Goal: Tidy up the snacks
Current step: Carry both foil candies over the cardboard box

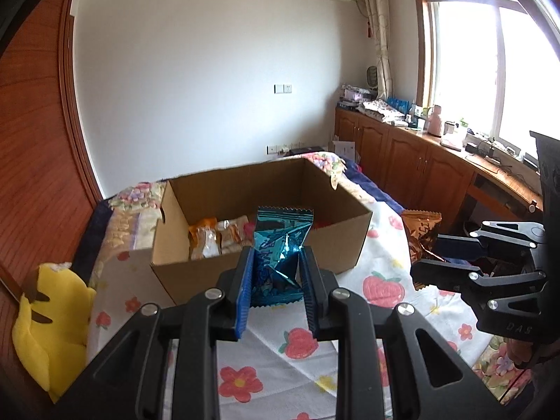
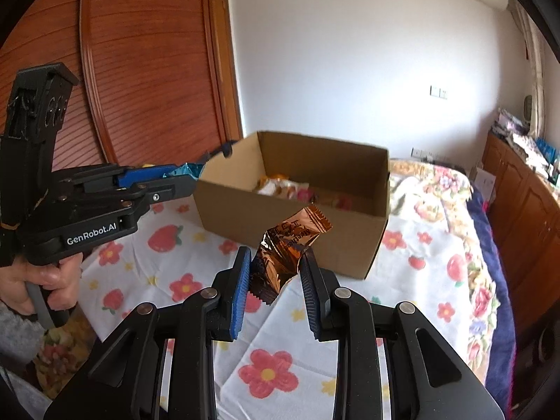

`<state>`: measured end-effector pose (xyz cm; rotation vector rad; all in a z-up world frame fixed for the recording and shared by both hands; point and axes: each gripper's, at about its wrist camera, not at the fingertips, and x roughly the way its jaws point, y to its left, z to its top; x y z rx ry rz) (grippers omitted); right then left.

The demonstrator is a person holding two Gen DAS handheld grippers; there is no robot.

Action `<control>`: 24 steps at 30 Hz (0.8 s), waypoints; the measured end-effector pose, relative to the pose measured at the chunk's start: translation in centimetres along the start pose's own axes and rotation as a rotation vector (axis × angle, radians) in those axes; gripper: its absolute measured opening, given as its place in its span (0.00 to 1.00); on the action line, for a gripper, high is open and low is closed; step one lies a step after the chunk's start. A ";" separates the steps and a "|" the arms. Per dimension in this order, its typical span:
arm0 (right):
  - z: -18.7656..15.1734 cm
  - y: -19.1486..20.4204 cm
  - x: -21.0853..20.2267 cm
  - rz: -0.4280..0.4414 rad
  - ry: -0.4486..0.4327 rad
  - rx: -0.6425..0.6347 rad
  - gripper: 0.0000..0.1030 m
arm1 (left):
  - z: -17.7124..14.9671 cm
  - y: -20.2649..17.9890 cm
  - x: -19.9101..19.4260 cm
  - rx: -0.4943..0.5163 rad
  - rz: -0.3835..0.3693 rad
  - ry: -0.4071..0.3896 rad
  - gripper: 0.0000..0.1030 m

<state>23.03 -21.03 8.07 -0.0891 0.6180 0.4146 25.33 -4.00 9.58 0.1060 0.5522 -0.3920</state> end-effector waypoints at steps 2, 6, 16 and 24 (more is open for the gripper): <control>0.6 0.0 -0.3 0.000 -0.011 -0.005 0.26 | 0.7 0.4 -0.3 0.001 0.003 -0.011 0.23; 1.8 0.0 -0.3 0.004 -0.027 -0.016 0.26 | 1.5 1.2 -0.1 0.001 0.009 -0.029 0.23; 5.2 -0.5 3.5 0.032 -0.068 -0.055 0.26 | 2.8 4.0 5.0 -0.012 0.035 -0.024 0.24; 5.7 -1.6 9.0 0.050 -0.028 -0.068 0.26 | 1.9 5.7 10.2 -0.037 0.030 0.010 0.24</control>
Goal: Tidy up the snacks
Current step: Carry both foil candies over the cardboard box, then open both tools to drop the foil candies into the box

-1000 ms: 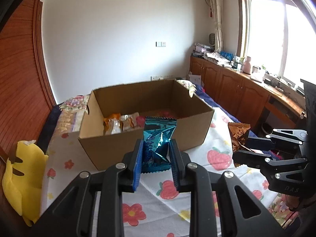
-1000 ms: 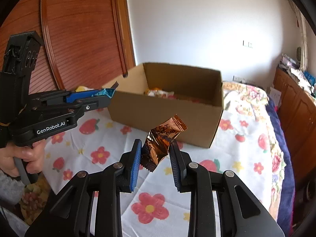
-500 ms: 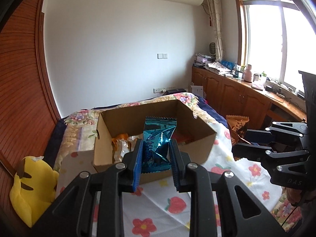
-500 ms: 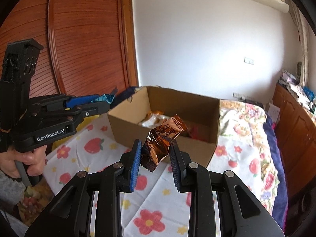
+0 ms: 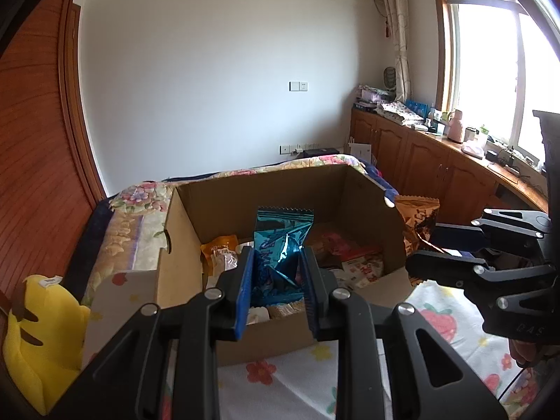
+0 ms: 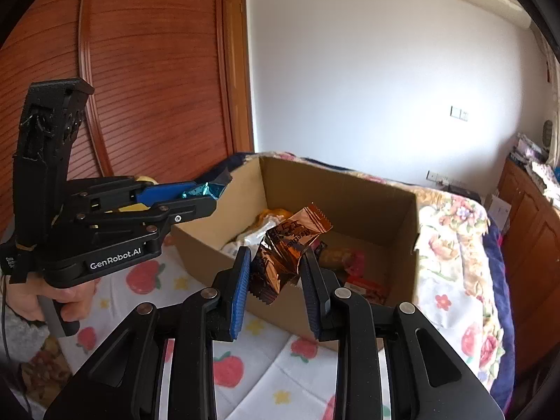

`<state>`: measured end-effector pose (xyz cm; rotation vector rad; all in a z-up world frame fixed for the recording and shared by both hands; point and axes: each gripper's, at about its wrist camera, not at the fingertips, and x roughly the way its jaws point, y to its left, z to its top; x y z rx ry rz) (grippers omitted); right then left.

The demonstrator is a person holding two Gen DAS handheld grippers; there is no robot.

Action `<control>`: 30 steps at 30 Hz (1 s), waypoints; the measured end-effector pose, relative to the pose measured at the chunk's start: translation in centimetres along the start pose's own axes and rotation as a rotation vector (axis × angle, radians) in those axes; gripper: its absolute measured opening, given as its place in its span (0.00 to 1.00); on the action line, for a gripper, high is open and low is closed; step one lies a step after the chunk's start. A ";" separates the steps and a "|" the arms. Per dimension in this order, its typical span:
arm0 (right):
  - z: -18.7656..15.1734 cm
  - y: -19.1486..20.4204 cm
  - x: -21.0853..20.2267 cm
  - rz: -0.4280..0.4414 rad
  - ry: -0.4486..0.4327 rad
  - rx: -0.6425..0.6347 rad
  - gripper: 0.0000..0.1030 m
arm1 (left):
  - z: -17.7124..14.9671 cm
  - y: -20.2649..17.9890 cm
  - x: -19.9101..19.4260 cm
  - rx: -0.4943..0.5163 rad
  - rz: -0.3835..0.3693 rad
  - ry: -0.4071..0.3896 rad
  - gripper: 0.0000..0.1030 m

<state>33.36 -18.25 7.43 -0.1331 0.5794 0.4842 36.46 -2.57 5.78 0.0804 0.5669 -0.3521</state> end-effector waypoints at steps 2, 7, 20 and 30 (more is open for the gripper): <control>-0.2 -0.5 1.2 0.006 0.006 0.003 0.26 | -0.4 0.3 0.9 -0.012 -0.007 0.005 0.24; -0.4 -1.8 3.9 0.015 0.017 0.020 0.26 | -0.9 1.2 2.4 -0.023 -0.005 0.009 0.24; -1.4 -3.3 7.9 0.013 0.055 0.044 0.26 | -0.8 2.2 6.7 -0.041 0.003 0.037 0.24; -1.2 -4.3 8.7 0.006 0.054 0.063 0.27 | -1.5 2.1 7.7 -0.043 0.004 0.055 0.25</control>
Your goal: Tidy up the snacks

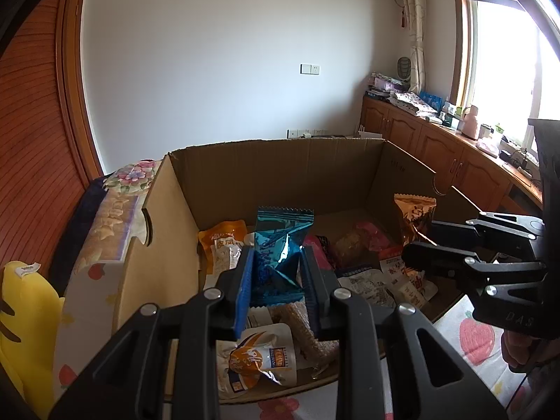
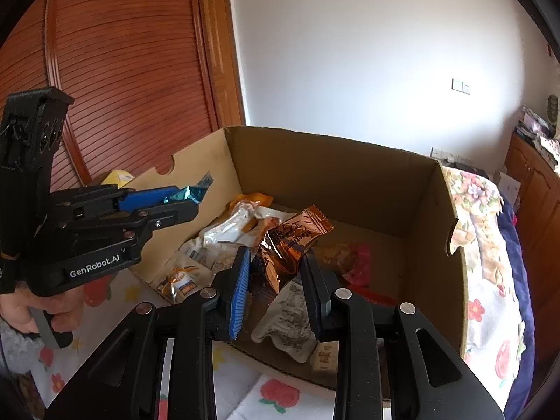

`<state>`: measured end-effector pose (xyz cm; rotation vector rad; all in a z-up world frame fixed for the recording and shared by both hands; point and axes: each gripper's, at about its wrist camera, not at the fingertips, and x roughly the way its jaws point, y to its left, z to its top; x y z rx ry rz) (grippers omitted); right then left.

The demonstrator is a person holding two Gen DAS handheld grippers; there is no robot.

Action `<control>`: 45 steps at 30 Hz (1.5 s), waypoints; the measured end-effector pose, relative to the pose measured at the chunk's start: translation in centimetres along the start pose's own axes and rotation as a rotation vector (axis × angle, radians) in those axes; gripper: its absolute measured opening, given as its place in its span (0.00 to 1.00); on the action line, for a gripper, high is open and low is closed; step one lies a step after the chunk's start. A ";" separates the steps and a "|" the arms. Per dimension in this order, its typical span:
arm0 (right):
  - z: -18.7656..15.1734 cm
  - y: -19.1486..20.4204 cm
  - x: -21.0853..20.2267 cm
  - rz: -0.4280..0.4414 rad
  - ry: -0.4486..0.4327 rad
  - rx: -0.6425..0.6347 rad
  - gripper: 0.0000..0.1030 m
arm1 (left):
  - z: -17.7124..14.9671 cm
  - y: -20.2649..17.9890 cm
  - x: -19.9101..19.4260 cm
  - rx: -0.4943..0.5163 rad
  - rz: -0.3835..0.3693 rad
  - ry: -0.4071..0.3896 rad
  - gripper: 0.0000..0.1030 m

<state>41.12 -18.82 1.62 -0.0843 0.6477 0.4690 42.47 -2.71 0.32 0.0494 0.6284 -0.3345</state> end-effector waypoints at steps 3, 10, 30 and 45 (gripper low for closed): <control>0.0 -0.2 0.1 -0.002 -0.002 0.006 0.27 | -0.1 0.1 0.2 0.000 -0.001 0.004 0.26; 0.0 -0.3 0.3 -0.007 -0.005 0.020 0.31 | -0.1 0.4 0.0 -0.015 -0.006 0.004 0.33; -1.7 2.3 -6.3 -0.067 -0.020 0.026 0.31 | -2.3 -2.0 -8.7 0.024 0.019 -0.031 0.33; -5.1 6.9 -15.8 -0.113 -0.077 0.029 0.31 | -5.5 -5.6 -17.6 0.044 0.003 -0.074 0.33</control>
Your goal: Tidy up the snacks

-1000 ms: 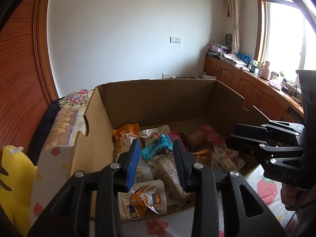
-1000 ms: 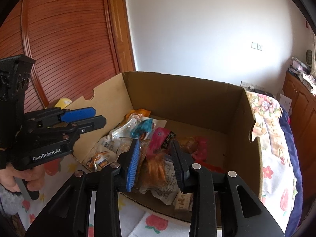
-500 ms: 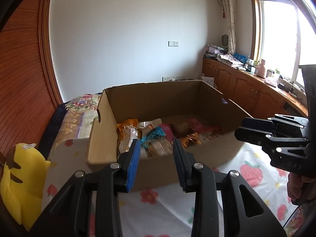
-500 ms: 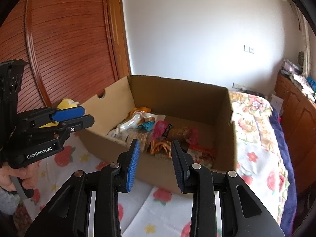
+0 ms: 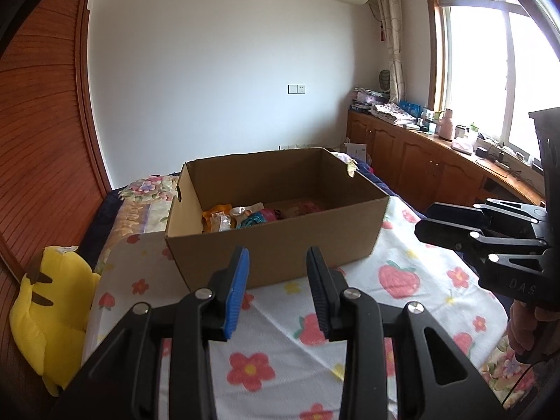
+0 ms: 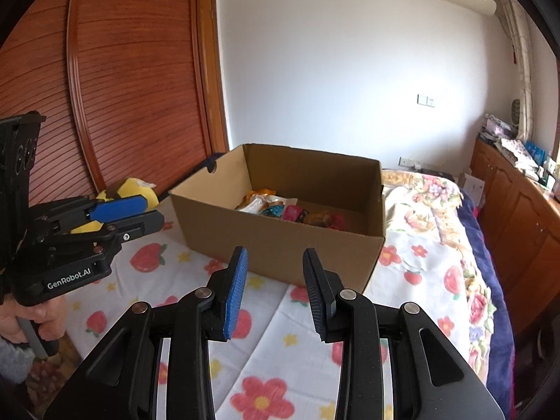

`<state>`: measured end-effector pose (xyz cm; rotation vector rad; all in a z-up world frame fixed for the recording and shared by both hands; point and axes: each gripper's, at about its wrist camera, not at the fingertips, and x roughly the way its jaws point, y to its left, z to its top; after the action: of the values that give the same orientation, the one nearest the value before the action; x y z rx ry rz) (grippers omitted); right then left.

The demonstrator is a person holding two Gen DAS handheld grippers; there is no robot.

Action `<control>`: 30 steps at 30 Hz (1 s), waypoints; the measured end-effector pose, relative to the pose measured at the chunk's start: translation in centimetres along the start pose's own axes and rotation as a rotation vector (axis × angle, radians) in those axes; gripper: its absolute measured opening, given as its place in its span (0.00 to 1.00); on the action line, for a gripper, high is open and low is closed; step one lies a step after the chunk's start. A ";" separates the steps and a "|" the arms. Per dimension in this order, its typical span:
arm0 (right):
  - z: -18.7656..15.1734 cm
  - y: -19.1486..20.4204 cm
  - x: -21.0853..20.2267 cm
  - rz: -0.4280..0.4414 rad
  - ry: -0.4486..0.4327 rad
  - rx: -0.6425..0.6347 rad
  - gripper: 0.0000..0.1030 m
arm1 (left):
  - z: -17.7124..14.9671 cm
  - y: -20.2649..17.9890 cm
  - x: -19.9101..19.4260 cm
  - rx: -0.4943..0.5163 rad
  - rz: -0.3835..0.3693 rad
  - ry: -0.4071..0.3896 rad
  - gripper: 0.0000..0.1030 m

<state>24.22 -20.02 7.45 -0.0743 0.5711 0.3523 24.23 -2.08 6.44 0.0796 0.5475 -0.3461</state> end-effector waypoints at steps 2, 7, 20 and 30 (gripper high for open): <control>-0.4 0.3 -1.0 -0.004 -0.005 0.002 0.32 | -0.5 -0.5 -1.0 0.007 0.000 -0.001 0.33; -1.6 1.3 -3.3 -0.013 -0.017 0.007 0.32 | -1.8 -1.2 -3.6 0.004 0.004 -0.014 0.33; -5.3 3.1 -7.8 -0.044 -0.061 0.040 0.48 | -5.9 -3.1 -7.9 -0.015 0.059 -0.023 0.43; -8.5 3.6 -10.9 -0.103 -0.078 0.051 0.69 | -9.1 -5.0 -10.5 -0.020 0.112 -0.037 0.50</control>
<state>10.05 -21.34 6.28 -0.0405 0.4964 0.2391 9.60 -2.12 4.24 0.0845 0.5077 -0.2323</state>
